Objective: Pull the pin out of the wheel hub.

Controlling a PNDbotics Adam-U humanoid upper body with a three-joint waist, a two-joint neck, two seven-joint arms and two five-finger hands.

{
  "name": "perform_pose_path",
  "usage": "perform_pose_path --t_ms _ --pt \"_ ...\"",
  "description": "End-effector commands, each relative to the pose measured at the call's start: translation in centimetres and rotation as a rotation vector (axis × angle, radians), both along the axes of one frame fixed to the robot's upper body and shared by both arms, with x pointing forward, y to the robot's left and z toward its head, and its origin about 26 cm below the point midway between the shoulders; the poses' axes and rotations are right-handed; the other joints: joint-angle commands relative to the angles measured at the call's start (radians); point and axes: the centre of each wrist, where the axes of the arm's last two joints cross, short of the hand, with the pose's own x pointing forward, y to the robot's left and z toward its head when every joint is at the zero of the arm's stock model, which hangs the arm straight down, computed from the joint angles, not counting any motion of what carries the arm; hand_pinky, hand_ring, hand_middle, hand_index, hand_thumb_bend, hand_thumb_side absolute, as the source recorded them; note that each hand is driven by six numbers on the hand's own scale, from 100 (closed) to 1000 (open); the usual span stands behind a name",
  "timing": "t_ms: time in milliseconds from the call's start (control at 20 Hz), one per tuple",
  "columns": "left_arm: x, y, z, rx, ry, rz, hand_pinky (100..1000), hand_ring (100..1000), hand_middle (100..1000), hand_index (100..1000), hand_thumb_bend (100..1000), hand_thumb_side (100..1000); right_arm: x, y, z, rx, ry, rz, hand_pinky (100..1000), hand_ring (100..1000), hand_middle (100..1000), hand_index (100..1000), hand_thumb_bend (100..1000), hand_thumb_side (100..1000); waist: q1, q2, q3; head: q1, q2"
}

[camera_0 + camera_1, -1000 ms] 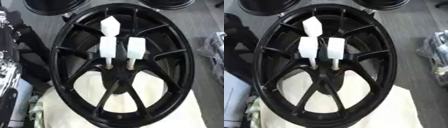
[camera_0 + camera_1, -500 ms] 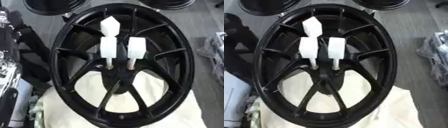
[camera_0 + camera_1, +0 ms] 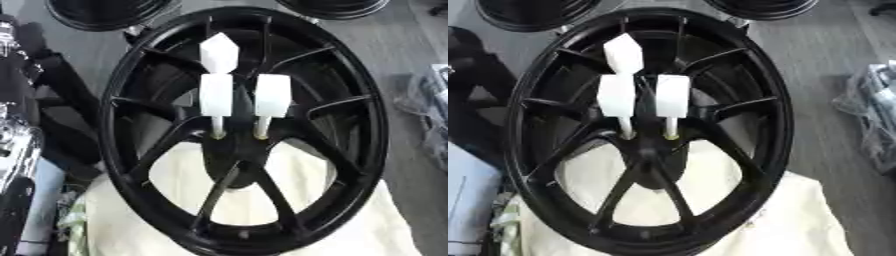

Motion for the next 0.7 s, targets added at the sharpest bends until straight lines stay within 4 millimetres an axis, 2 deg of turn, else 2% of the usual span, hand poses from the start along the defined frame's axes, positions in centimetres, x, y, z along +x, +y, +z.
perform_pose_path --t_ms 50,500,700 --pt "0.0 0.0 0.9 0.026 -0.023 -0.016 687 855 736 724 109 861 0.8 0.5 1.2 0.053 -0.046 0.083 844 758 690 838 100 707 0.001 -0.023 0.004 -0.005 -0.015" --pt "0.1 -0.9 1.0 0.029 -0.027 -0.059 688 856 737 725 108 859 3.7 1.4 0.9 0.161 -0.059 0.222 851 760 687 842 100 733 0.006 -0.025 0.023 -0.014 -0.019" --pt "0.1 -1.2 0.9 0.035 -0.025 -0.075 690 857 738 726 107 860 4.7 1.7 0.5 0.18 -0.04 0.234 852 776 733 854 100 751 0.01 -0.026 0.023 -0.015 -0.019"
